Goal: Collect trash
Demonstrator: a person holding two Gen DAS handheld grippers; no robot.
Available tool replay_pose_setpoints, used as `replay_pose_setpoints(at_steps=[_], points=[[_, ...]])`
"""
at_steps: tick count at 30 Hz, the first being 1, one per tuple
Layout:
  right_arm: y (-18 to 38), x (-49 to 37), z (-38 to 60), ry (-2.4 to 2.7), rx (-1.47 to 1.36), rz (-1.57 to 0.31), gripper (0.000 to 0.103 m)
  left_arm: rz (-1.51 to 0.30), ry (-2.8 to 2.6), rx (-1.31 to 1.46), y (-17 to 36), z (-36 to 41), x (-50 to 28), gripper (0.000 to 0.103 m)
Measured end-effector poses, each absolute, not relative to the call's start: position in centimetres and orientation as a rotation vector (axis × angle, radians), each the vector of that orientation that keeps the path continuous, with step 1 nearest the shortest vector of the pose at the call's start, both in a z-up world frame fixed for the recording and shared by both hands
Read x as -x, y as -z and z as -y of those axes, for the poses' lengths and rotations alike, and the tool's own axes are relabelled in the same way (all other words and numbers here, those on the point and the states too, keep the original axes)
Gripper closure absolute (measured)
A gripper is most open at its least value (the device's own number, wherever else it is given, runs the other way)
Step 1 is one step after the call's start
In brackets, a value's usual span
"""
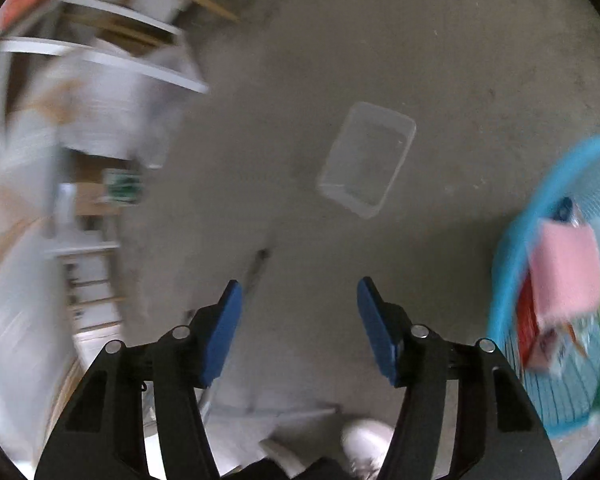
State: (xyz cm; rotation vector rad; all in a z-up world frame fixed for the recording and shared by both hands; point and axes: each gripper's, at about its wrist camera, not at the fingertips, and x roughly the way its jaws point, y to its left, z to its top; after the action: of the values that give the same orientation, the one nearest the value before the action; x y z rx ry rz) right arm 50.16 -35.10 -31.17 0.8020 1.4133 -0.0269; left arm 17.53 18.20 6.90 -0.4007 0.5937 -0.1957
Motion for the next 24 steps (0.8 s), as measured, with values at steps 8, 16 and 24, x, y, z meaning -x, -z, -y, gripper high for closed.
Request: replay_pose_setpoints(at_steps=[8, 16, 24], points=[[42.5, -56.1, 34.7, 0.279, -0.739, -1.577, 0.051, -0.625, 0.061, 0.496, -4.9, -24.3, -19.5, 0.011], [48.5, -56.9, 36.5, 0.376, -0.834, -1.581, 0.058, -0.673, -0.012, 0.567, -2.1, -27.3, -21.4, 0.011], [49.1, -56.6, 36.4, 0.341, -0.809, -1.546, 0.098, -0.709, -0.001, 0.535, -1.1, -26.5, -22.7, 0.012]])
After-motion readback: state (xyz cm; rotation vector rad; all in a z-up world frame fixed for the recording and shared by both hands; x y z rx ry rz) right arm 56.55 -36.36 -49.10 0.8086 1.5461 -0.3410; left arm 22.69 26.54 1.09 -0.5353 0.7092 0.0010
